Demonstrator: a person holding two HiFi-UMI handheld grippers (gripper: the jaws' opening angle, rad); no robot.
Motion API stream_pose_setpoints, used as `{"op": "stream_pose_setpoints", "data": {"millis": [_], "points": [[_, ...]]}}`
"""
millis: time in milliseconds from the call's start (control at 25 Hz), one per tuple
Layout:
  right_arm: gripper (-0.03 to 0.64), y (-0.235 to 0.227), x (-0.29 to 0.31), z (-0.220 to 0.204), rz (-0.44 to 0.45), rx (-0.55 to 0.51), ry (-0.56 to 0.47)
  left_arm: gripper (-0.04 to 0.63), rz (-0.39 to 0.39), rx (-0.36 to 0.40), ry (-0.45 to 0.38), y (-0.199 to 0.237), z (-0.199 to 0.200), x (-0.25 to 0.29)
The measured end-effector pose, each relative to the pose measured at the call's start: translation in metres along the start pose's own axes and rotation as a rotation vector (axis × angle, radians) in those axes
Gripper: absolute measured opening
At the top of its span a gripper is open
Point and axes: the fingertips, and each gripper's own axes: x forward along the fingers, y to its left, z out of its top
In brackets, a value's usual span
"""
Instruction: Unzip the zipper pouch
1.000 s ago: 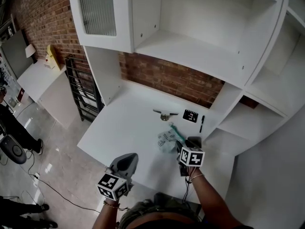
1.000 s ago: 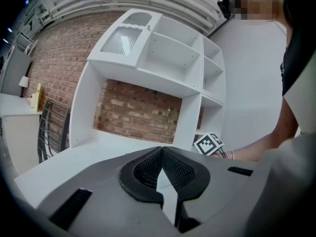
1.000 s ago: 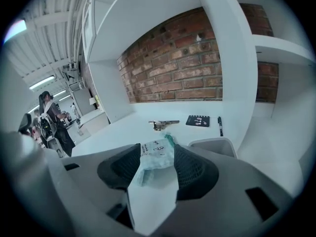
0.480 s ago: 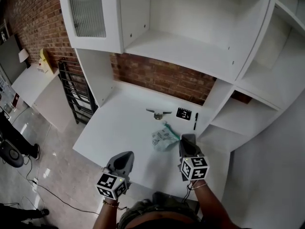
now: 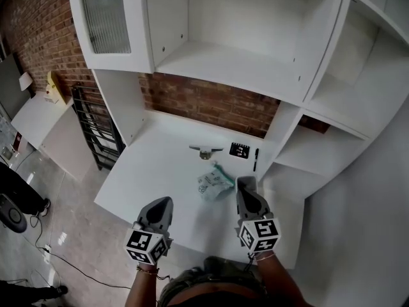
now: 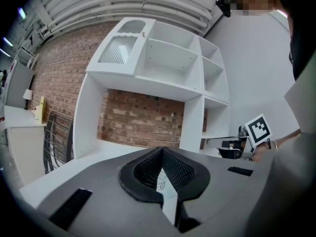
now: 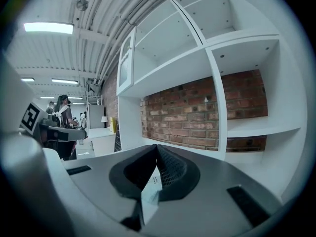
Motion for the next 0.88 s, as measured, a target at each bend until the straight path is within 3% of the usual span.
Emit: {"op": "stream_pose_setpoints", "data": {"millis": [280, 880], "points": [[0.002, 0.002, -0.017, 0.011, -0.026, -0.061, -0.048, 0.002, 0.039, 0.016, -0.025, 0.004, 0.007, -0.008], [0.002, -0.009, -0.028, 0.001, -0.035, 0.007, -0.021, 0.002, 0.052, 0.013, -0.037, -0.008, 0.001, -0.019]]}}
